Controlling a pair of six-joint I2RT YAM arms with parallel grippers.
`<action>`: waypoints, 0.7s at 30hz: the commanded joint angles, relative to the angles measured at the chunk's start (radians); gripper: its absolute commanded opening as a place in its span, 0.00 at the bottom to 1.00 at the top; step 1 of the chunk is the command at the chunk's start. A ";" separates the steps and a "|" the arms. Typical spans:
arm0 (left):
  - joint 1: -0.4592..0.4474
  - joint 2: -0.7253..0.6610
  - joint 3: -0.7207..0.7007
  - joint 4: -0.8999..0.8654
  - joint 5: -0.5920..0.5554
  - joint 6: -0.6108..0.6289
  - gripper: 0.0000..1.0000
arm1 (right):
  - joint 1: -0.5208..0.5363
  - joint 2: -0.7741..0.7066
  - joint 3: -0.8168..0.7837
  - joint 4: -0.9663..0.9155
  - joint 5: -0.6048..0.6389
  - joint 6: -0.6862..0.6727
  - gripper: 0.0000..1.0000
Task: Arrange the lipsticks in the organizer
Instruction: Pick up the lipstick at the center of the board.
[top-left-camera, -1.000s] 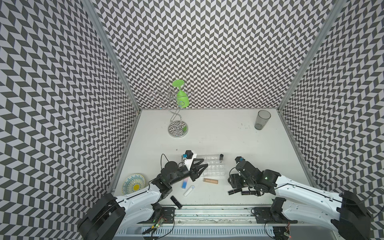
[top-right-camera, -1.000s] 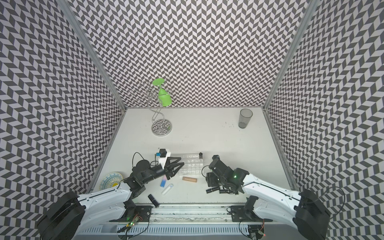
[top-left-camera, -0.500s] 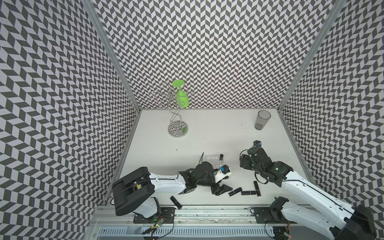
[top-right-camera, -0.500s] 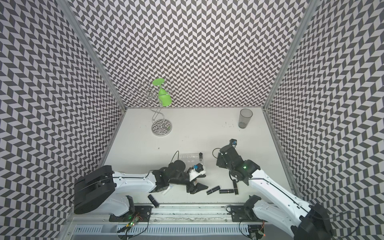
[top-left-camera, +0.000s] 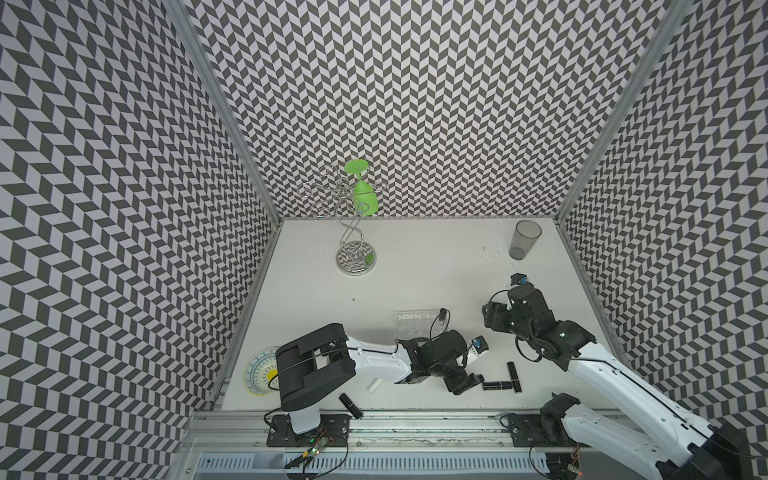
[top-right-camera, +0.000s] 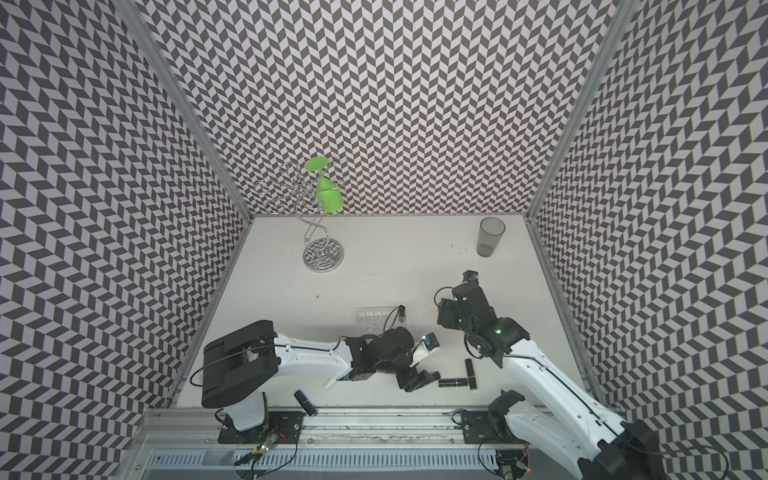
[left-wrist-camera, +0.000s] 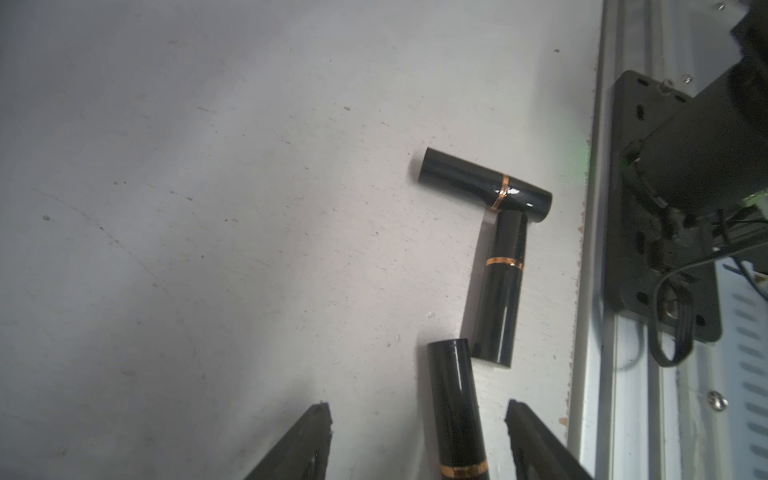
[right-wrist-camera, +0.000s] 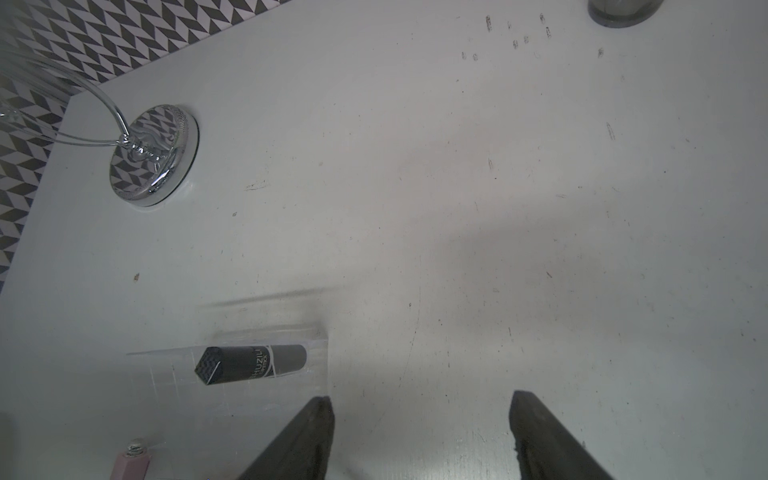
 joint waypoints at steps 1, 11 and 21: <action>-0.026 0.038 0.045 -0.118 -0.087 -0.022 0.71 | -0.003 -0.027 -0.009 0.052 -0.020 -0.018 0.72; -0.058 0.087 0.103 -0.203 -0.120 -0.043 0.63 | -0.003 -0.053 -0.020 0.071 -0.041 -0.023 0.73; -0.072 0.154 0.166 -0.320 -0.189 -0.098 0.53 | -0.003 -0.075 -0.020 0.070 -0.060 -0.028 0.73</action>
